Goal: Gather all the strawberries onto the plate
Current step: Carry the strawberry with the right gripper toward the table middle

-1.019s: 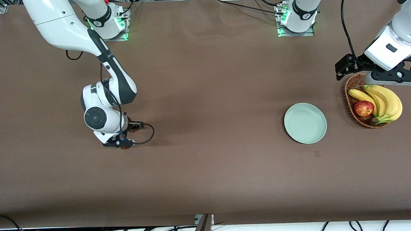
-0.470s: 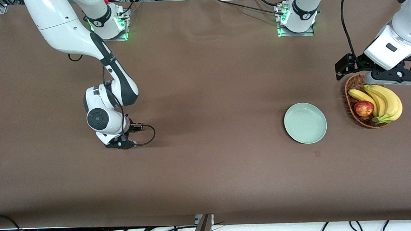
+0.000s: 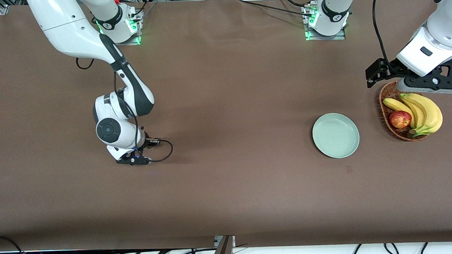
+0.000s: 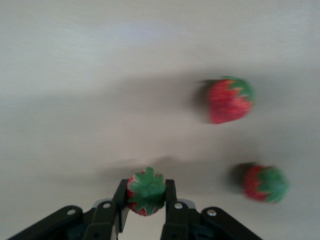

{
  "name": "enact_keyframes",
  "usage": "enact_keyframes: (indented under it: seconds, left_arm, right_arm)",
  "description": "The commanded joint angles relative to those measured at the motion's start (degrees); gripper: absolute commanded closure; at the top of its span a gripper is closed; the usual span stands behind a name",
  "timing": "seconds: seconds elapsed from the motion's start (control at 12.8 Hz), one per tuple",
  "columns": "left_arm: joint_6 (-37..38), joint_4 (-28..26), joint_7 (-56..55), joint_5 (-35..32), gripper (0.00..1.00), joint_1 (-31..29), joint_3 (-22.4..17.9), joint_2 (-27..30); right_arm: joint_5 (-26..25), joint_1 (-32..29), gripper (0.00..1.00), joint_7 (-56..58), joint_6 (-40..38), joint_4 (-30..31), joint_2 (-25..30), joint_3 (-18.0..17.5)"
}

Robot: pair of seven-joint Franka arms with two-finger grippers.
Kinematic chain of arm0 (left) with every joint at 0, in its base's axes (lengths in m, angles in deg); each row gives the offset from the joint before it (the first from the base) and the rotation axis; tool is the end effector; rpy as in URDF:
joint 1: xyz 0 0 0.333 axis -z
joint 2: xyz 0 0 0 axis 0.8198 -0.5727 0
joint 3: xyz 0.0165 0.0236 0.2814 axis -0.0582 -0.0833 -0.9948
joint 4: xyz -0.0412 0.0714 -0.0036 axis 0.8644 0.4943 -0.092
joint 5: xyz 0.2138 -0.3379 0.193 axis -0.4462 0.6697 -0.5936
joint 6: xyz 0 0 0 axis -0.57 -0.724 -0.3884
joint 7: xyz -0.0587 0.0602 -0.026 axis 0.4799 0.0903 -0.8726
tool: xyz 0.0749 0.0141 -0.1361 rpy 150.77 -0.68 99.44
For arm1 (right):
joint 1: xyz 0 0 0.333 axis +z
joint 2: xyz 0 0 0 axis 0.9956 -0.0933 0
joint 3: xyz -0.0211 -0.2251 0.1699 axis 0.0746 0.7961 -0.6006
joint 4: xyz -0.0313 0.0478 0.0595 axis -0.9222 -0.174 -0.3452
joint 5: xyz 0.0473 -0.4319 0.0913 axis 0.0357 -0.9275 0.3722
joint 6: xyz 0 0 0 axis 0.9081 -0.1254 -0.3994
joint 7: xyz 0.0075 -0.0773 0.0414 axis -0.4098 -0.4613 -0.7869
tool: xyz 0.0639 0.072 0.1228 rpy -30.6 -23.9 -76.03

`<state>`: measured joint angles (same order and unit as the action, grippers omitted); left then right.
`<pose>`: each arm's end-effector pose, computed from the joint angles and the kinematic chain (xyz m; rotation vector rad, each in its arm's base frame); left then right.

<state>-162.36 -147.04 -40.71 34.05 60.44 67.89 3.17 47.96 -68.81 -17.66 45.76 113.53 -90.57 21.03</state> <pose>0.6180 -0.0878 0.5091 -3.1151 0.1778 -0.0009 0.6357 0.2375 0.0970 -3.1169 0.1938 0.1767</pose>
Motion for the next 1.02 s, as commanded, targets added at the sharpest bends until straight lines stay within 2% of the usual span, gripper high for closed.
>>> enact_keyframes:
  seconds: [0.0,0.24,0.39,0.55,0.71,0.94]
  left_arm:
    - [1.10,1.50,-0.11,0.49,0.00,0.25,0.70,-0.23]
    - [1.36,1.41,0.07,0.40,0.00,-0.36,0.36,-0.14]
    - [1.18,1.41,0.07,0.40,0.00,-0.45,0.18,-0.14]
    - [1.36,1.32,-0.02,0.40,0.00,-0.45,0.18,-0.14]
    - [1.18,1.32,-0.02,0.40,0.00,-0.45,0.26,-0.14]
    - [1.27,1.32,-0.11,0.40,0.00,-0.45,0.53,-0.14]
  right_arm:
    - [0.16,4.71,0.92,-10.93,-2.81,-5.86,-1.09,-1.95]
    - [1.55,10.87,0.92,-20.43,-2.37,-14.99,-6.44,-2.22]
    - [6.63,15.61,0.92,-26.94,-2.11,-22.80,-11.62,-2.22]
    - [7.36,21.15,0.92,-36.68,2.69,-30.36,-17.42,-2.13]
    - [7.36,24.85,0.91,-43.30,9.21,-33.12,-20.43,-2.13]
    - [7.10,28.37,0.87,-48.85,12.82,-33.03,-21.40,-1.96]
